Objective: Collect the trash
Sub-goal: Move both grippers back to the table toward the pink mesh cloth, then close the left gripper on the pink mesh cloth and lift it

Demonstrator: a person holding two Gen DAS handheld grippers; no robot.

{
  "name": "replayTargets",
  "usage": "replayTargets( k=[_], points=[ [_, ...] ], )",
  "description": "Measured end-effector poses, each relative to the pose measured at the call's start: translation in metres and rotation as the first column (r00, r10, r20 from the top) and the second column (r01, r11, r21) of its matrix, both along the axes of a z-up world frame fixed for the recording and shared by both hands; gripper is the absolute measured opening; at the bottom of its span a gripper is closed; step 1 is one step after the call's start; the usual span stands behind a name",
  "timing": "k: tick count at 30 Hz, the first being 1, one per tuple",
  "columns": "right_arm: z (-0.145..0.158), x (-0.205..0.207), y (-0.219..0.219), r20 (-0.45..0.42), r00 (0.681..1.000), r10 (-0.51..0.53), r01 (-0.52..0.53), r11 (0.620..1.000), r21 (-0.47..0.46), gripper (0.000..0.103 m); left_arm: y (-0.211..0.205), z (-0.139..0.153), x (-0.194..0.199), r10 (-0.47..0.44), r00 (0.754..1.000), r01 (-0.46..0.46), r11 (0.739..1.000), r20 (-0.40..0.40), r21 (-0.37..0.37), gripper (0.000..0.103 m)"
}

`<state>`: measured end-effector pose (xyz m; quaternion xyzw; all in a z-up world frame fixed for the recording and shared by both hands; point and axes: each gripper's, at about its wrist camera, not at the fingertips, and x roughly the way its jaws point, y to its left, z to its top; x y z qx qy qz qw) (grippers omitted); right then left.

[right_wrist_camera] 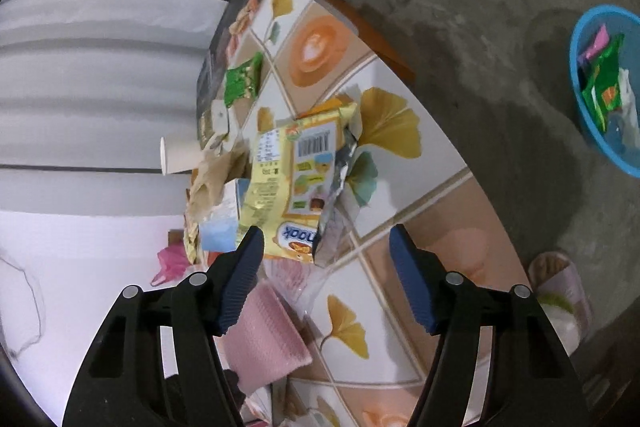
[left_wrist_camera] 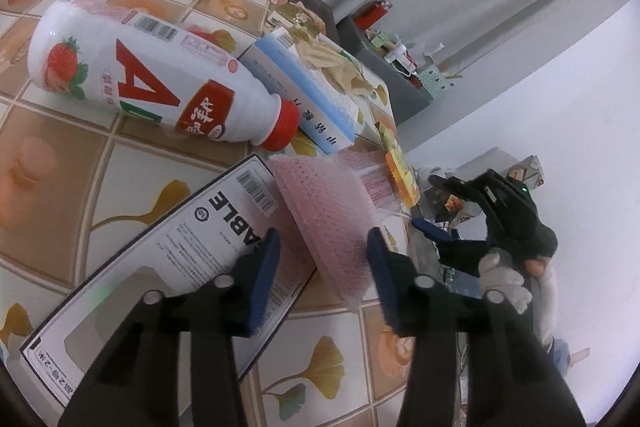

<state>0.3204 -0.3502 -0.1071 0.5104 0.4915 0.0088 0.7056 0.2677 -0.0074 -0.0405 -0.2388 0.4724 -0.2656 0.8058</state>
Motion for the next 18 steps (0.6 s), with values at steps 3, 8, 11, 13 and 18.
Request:
replayTargets(
  k=[3,8,11,13,18],
  points=[
    [-0.002,0.005,-0.004,-0.005,1.000,-0.010,0.010,1.000,0.004,0.062,0.000,-0.002,-0.001,0.004,1.000,-0.004,1.000,-0.005,0.001,0.029],
    [0.001,0.010,-0.006,-0.014,1.000,-0.011,0.011,1.000,-0.004,0.060,0.000,0.000,-0.005,0.005,1.000,-0.005,1.000,0.011,0.000,0.025],
    [0.001,0.015,-0.009,-0.013,1.000,-0.015,0.015,1.000,-0.022,0.059,0.000,0.001,-0.008,0.002,1.000,-0.003,1.000,0.024,0.003,0.023],
    [0.002,0.015,-0.012,-0.010,1.000,-0.022,0.021,0.999,-0.030,0.059,0.001,0.002,-0.009,0.004,1.000,-0.004,1.000,0.026,-0.002,0.021],
    [0.004,0.026,-0.019,-0.014,1.000,-0.008,0.007,0.999,-0.054,0.059,0.006,0.007,-0.016,0.001,0.999,0.000,1.000,0.047,-0.020,0.006]
  ],
)
